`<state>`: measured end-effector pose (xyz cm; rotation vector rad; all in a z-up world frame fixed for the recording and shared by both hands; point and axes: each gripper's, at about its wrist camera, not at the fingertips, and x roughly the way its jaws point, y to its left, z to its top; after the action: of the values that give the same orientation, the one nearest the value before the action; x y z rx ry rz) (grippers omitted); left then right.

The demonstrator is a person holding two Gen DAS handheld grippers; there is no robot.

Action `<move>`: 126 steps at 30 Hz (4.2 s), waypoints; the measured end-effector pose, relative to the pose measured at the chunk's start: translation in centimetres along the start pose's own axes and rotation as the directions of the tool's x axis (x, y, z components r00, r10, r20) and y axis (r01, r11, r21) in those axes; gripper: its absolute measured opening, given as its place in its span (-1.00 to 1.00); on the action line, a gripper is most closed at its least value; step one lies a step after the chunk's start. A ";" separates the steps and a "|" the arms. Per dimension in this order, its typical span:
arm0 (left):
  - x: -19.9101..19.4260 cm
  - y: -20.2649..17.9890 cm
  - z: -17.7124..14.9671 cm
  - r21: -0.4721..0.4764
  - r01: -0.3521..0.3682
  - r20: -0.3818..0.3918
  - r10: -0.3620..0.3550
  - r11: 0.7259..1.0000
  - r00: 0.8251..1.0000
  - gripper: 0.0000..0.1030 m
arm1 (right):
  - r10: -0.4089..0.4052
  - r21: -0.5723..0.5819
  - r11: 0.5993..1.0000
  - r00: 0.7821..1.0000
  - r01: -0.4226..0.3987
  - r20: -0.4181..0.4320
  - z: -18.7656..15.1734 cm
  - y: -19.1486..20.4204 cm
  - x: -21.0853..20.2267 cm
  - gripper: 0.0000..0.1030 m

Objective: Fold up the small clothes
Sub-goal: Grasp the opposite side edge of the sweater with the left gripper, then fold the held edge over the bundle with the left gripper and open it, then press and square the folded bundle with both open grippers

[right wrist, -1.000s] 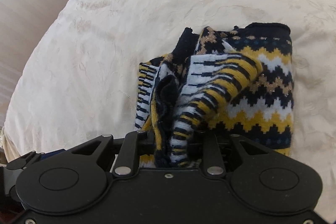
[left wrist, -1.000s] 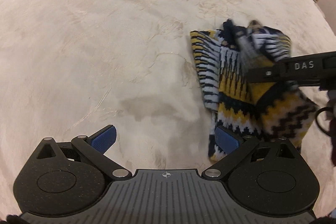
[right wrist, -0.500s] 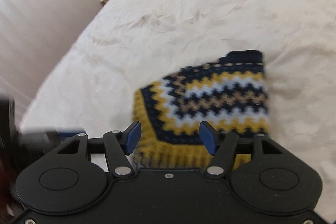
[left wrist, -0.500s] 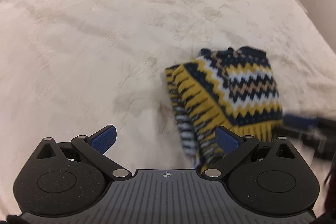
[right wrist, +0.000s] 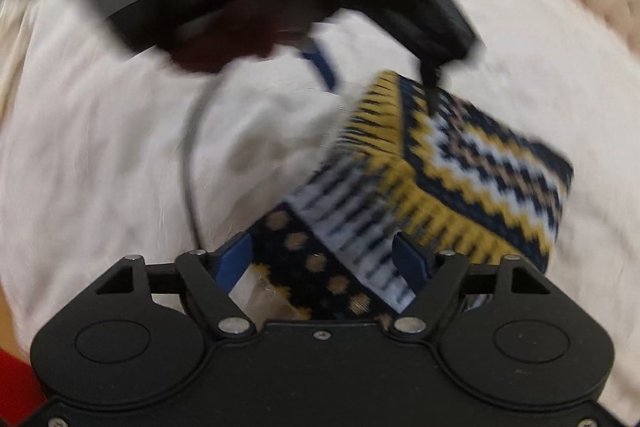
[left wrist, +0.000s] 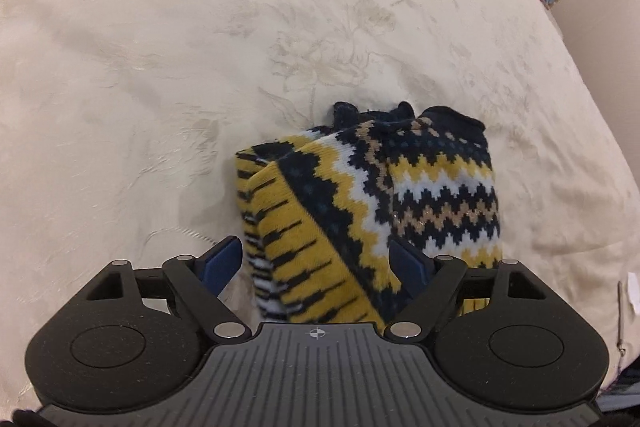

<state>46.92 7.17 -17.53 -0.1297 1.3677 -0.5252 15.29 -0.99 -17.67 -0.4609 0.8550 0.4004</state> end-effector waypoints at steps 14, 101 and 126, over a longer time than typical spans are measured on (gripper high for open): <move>-2.5 -2.9 1.5 0.183 0.014 0.154 -0.043 0.983 0.987 -0.79 | -0.009 0.122 0.993 0.998 0.002 0.057 1.1 -1.7 -1.3 -0.71; 0.2 -8.2 -31.1 -0.170 0.073 -0.035 -0.080 0.983 0.996 -0.01 | 0.312 0.786 0.594 0.950 -0.169 -0.031 -17.5 -18.4 -6.4 0.42; -3.3 -14.9 -26.5 0.001 -0.207 0.269 0.200 0.978 0.942 0.53 | 0.048 0.726 0.687 0.999 -0.035 0.002 -18.3 -18.0 -10.6 0.99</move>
<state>17.11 1.07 -14.52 -0.0324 1.0931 -0.3395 6.78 -27.31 -15.65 0.3079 0.9666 0.0664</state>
